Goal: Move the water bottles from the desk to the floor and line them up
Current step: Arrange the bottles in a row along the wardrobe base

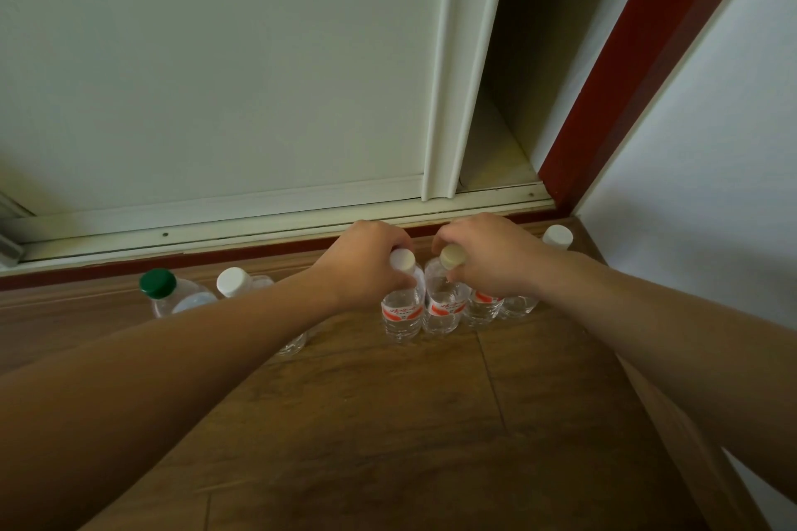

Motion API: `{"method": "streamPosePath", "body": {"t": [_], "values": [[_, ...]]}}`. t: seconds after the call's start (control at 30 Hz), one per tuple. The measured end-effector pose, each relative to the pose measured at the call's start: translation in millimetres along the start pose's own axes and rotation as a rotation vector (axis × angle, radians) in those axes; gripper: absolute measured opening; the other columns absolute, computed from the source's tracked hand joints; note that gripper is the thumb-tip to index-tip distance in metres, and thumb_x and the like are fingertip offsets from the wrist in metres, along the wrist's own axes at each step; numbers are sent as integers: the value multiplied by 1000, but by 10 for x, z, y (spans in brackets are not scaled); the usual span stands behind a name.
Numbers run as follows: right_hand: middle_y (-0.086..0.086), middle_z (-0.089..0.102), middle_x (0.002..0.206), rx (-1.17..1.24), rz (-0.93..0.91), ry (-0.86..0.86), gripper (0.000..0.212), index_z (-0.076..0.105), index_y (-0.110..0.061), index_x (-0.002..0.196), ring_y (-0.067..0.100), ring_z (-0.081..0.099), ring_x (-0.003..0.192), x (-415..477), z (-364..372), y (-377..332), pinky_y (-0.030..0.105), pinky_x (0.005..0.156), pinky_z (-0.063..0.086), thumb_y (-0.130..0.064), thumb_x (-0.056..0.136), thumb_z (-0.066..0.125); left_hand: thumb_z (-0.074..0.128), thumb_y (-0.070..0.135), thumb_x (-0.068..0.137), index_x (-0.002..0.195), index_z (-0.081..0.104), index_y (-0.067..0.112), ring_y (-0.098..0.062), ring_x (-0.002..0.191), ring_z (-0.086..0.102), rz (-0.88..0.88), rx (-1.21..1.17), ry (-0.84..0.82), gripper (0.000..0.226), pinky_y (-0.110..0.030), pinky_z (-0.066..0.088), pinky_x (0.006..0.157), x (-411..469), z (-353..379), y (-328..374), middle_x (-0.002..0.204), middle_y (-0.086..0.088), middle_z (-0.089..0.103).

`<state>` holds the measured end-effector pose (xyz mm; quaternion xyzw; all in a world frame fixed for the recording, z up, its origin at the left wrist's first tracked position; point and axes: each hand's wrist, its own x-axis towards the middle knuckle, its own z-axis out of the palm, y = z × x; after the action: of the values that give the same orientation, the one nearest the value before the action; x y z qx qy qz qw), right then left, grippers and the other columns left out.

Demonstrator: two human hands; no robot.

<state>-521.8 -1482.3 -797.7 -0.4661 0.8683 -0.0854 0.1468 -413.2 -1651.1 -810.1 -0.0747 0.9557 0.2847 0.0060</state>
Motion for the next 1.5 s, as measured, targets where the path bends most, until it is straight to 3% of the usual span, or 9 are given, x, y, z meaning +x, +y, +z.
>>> {"method": "streamPosePath", "body": {"t": [0.43, 0.9, 1.17, 1.5], "values": [[-12, 61, 106, 1, -6, 8, 31, 60, -32, 111, 10, 55, 93, 28, 20, 47, 37, 81, 50, -29, 81, 67, 80, 28, 76, 98, 69, 26, -2, 76, 56, 0, -25, 6, 25, -19, 46, 64, -3, 23, 29, 86, 14, 62], [-15, 59, 98, -15, -31, 36, 29, 60, -32, 107, 7, 53, 86, 28, 35, 118, 32, 74, 49, -32, 79, 68, 81, 28, 74, 99, 69, 24, -2, 76, 57, 14, -12, -1, 29, -23, 51, 66, 32, 47, 48, 87, 12, 63], [-17, 55, 93, -16, -36, 44, 32, 59, -32, 107, 7, 52, 84, 36, 34, 125, 30, 71, 47, -36, 77, 69, 83, 31, 72, 101, 66, 27, 0, 78, 56, 9, -1, -3, 34, -16, 42, 61, 35, 62, 28, 88, 14, 62], [-14, 61, 104, -14, -13, 37, 36, 59, -31, 112, 9, 54, 91, 25, -7, 99, 35, 77, 50, -34, 77, 68, 84, 35, 70, 112, 63, 27, 1, 79, 55, -37, -4, -9, 48, -13, 39, 61, 35, 38, -11, 91, 16, 58]]}}
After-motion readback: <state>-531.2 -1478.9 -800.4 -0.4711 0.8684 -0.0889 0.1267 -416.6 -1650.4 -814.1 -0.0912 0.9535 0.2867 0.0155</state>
